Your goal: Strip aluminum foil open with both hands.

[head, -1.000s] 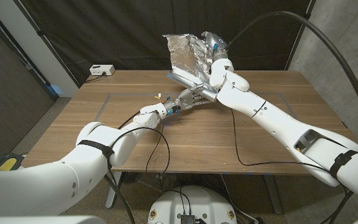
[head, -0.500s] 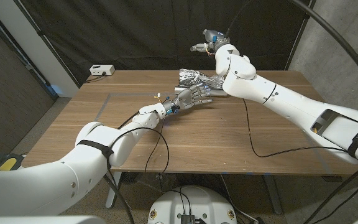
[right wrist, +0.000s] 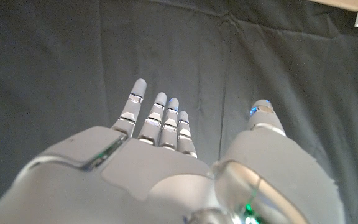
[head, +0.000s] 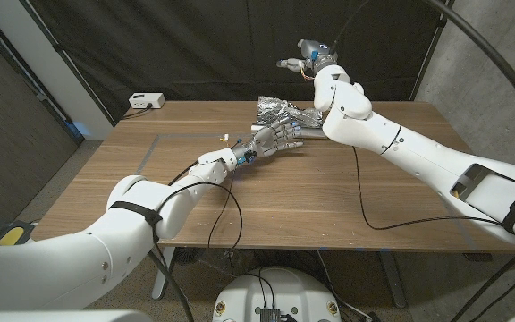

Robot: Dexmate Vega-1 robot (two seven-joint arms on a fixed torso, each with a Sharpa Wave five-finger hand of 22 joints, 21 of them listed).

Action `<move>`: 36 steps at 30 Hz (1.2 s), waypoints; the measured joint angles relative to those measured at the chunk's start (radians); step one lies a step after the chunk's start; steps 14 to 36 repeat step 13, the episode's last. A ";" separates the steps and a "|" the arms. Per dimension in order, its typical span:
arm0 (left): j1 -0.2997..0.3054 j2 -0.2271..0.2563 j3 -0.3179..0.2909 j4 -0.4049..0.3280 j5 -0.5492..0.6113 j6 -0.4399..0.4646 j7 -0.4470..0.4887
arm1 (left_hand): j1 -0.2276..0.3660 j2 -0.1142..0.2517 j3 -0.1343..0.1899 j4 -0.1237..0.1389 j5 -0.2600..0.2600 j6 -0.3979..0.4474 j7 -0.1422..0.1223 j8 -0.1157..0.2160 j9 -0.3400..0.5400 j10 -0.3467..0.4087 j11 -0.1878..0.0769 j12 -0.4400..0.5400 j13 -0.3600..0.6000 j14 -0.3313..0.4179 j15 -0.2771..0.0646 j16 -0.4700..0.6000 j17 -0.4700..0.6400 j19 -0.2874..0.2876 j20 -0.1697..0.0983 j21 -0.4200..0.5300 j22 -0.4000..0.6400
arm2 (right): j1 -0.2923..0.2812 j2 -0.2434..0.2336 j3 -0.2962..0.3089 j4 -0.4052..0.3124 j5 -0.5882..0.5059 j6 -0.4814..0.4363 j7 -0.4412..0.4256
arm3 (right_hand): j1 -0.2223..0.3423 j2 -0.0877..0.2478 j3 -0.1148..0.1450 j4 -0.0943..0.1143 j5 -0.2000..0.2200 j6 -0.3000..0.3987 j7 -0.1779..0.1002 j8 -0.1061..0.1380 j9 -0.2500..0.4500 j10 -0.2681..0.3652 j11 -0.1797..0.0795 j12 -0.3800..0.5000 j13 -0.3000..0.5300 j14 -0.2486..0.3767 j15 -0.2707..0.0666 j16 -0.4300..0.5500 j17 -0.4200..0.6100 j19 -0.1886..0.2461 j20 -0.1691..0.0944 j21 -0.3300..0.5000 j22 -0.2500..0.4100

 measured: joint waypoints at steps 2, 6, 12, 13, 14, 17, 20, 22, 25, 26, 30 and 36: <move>0.000 0.002 -0.002 0.000 -0.001 -0.001 -0.005 | -0.001 -0.001 -0.003 0.003 0.000 0.000 0.000 0.000 0.000 0.000 0.000 0.000 0.000 0.000 0.000 0.000 0.000 0.000 0.000 -0.002 0.000 | -0.018 0.006 0.014 -0.002 -0.009 0.010 -0.033 | -0.013 0.006 -0.005 0.005 -0.004 0.022 -0.008 0.003 -0.004 0.021 -0.001 0.009 -0.001 0.013 -0.002 0.003 -0.001 0.005 -0.005 -0.006 0.000; 0.000 0.016 -0.008 0.000 -0.005 -0.007 -0.034 | -0.001 -0.001 -0.004 0.004 0.000 0.000 0.000 0.005 0.000 0.004 -0.003 0.000 0.000 0.000 0.000 0.000 0.000 0.000 0.000 -0.002 0.000 | -0.038 0.014 0.028 -0.005 -0.022 0.014 -0.070 | -0.023 0.016 -0.009 0.009 -0.007 0.058 -0.022 0.010 -0.005 0.055 -0.003 0.023 -0.005 0.044 -0.017 0.014 -0.006 0.023 -0.009 -0.006 0.000; 0.000 0.044 -0.015 0.000 -0.017 -0.023 -0.093 | -0.001 -0.001 -0.007 0.007 0.000 0.005 0.005 0.005 0.000 0.004 -0.003 0.000 0.000 0.000 0.000 0.000 0.000 -0.009 -0.002 -0.005 -0.001 | -0.096 0.053 0.054 -0.009 -0.064 0.006 -0.173 | -0.032 0.025 -0.005 0.013 -0.011 0.101 -0.033 0.018 -0.005 0.086 -0.017 0.034 -0.009 0.082 -0.043 0.024 -0.014 0.049 -0.021 -0.006 0.000; 0.000 0.044 -0.015 0.000 -0.019 -0.025 -0.099 | -0.001 -0.001 -0.007 0.007 0.000 0.005 0.005 0.005 0.000 0.004 -0.003 0.000 0.000 0.000 0.000 0.000 0.000 -0.009 -0.002 -0.005 -0.001 | -0.101 0.057 0.057 -0.009 -0.064 0.006 -0.173 | -0.036 0.029 -0.005 0.013 -0.011 0.105 -0.038 0.018 -0.005 0.086 -0.017 0.035 -0.009 0.087 -0.048 0.024 -0.015 0.052 -0.018 -0.006 0.000; 0.000 0.044 -0.015 0.000 -0.019 -0.025 -0.099 | -0.001 -0.001 -0.007 0.007 0.000 0.005 0.005 0.005 0.000 0.004 -0.003 0.000 0.000 0.000 0.000 0.000 0.000 -0.009 -0.002 -0.005 -0.001 | -0.101 0.057 0.057 -0.009 -0.064 0.006 -0.173 | -0.036 0.029 -0.005 0.013 -0.011 0.105 -0.038 0.018 -0.005 0.086 -0.017 0.035 -0.009 0.087 -0.048 0.024 -0.015 0.052 -0.018 -0.006 0.000; 0.000 0.044 -0.015 0.000 -0.019 -0.025 -0.099 | -0.001 -0.001 -0.007 0.007 0.000 0.005 0.005 0.005 0.000 0.004 -0.003 0.000 0.000 0.000 0.000 0.000 0.000 -0.009 -0.002 -0.005 -0.001 | -0.101 0.057 0.057 -0.009 -0.064 0.006 -0.173 | -0.036 0.029 -0.005 0.013 -0.011 0.105 -0.038 0.018 -0.005 0.086 -0.017 0.035 -0.009 0.087 -0.048 0.024 -0.015 0.052 -0.018 -0.006 0.000; 0.000 0.044 -0.015 0.000 -0.019 -0.025 -0.099 | -0.001 -0.001 -0.007 0.007 0.000 0.005 0.005 0.005 0.000 0.004 -0.003 0.000 0.000 0.000 0.000 0.000 0.000 -0.009 -0.002 -0.005 -0.001 | -0.101 0.057 0.057 -0.009 -0.064 0.006 -0.173 | -0.036 0.029 -0.005 0.013 -0.011 0.105 -0.038 0.018 -0.005 0.086 -0.017 0.035 -0.009 0.087 -0.048 0.024 -0.015 0.052 -0.018 -0.006 0.000; 0.000 0.044 -0.015 0.000 -0.019 -0.025 -0.099 | -0.001 -0.001 -0.007 0.007 0.000 0.005 0.005 0.005 0.000 0.004 -0.003 0.000 0.000 0.000 0.000 0.000 0.000 -0.009 -0.002 -0.005 -0.001 | -0.101 0.057 0.057 -0.009 -0.064 0.006 -0.173 | -0.036 0.029 -0.005 0.013 -0.011 0.105 -0.038 0.018 -0.005 0.086 -0.017 0.035 -0.009 0.087 -0.048 0.024 -0.015 0.052 -0.018 -0.006 0.000; 0.000 0.044 -0.015 0.000 -0.019 -0.025 -0.099 | -0.001 -0.001 -0.007 0.007 0.000 0.005 0.005 0.005 0.000 0.004 -0.003 0.000 0.000 0.000 0.000 0.000 0.000 -0.009 -0.002 -0.005 -0.001 | -0.101 0.057 0.057 -0.009 -0.064 0.006 -0.173 | -0.036 0.029 -0.005 0.013 -0.011 0.105 -0.038 0.018 -0.005 0.086 -0.017 0.035 -0.009 0.087 -0.048 0.024 -0.015 0.052 -0.018 -0.006 0.000; 0.000 0.044 -0.015 0.000 -0.019 -0.025 -0.099 | -0.001 -0.001 -0.007 0.007 0.000 0.005 0.005 0.005 0.000 0.004 -0.003 0.000 0.000 0.000 0.000 0.000 0.000 -0.009 -0.002 -0.005 -0.001 | -0.101 0.057 0.057 -0.009 -0.064 0.006 -0.173 | -0.036 0.029 -0.005 0.013 -0.011 0.105 -0.038 0.018 -0.005 0.086 -0.017 0.035 -0.009 0.087 -0.048 0.024 -0.015 0.052 -0.018 -0.006 0.000; 0.000 0.044 -0.015 0.000 -0.019 -0.025 -0.099 | -0.001 -0.001 -0.007 0.007 0.000 0.005 0.005 0.005 0.000 0.004 -0.003 0.000 0.000 0.000 0.000 0.000 0.000 -0.009 -0.002 -0.005 -0.001 | -0.101 0.057 0.057 -0.009 -0.064 0.006 -0.173 | -0.036 0.029 -0.005 0.013 -0.011 0.105 -0.038 0.018 -0.005 0.086 -0.017 0.035 -0.009 0.087 -0.048 0.024 -0.015 0.052 -0.018 -0.006 0.000; 0.000 0.044 -0.015 0.000 -0.019 -0.025 -0.099 | -0.001 -0.001 -0.007 0.007 0.000 0.005 0.005 0.005 0.000 0.004 -0.003 0.000 0.000 0.000 0.000 0.000 0.000 -0.009 -0.002 -0.005 -0.001 | -0.101 0.057 0.057 -0.009 -0.064 0.006 -0.173 | -0.036 0.029 -0.005 0.013 -0.011 0.105 -0.038 0.018 -0.005 0.086 -0.017 0.035 -0.009 0.087 -0.048 0.024 -0.015 0.052 -0.018 -0.006 0.000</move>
